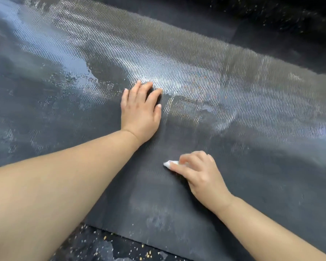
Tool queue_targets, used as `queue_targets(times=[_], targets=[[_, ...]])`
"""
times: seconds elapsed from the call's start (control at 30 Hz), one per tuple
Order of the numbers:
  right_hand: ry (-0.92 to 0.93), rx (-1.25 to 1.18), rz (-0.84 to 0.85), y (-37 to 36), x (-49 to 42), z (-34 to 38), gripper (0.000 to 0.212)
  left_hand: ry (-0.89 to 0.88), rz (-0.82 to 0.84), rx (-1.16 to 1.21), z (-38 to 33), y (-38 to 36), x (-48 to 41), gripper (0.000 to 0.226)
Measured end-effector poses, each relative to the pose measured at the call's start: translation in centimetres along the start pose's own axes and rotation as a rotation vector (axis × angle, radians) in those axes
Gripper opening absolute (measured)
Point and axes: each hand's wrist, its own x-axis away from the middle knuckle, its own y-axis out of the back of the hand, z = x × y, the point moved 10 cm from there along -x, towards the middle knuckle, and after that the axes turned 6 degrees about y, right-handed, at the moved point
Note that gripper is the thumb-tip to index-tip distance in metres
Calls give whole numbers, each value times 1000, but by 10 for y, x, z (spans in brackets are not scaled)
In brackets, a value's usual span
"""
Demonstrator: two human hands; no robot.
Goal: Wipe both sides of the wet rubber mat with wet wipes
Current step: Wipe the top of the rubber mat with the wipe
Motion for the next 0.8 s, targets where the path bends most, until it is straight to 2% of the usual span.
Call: queue_targets(times=[0.1,0.2,0.27,0.33,0.43,0.53,0.63,0.8], targets=[[104,32,4,11,-19,-14,36,-7,15,-78,-4,-12,-13,47],[67,117,-73,31,-71,-67,18,-23,-13,-123,-4,-13,-11,51],[-80,182,-138,49,-109,-119,18,-18,-7,-131,-5,-13,-11,55],[-302,205,-198,66,-136,-171,25,-23,5,-152,-7,-14,-12,57],[-449,218,-256,69,-140,-187,24,-22,14,-163,-8,-14,-12,61],[-337,156,-227,53,-109,-134,18,-27,39,-186,-8,-16,-12,62],[-154,96,-118,31,-64,-78,28,-22,50,-191,-9,-17,-12,63],[-7,-19,3,26,-61,-73,24,-10,-17,-165,-12,-6,-14,59]])
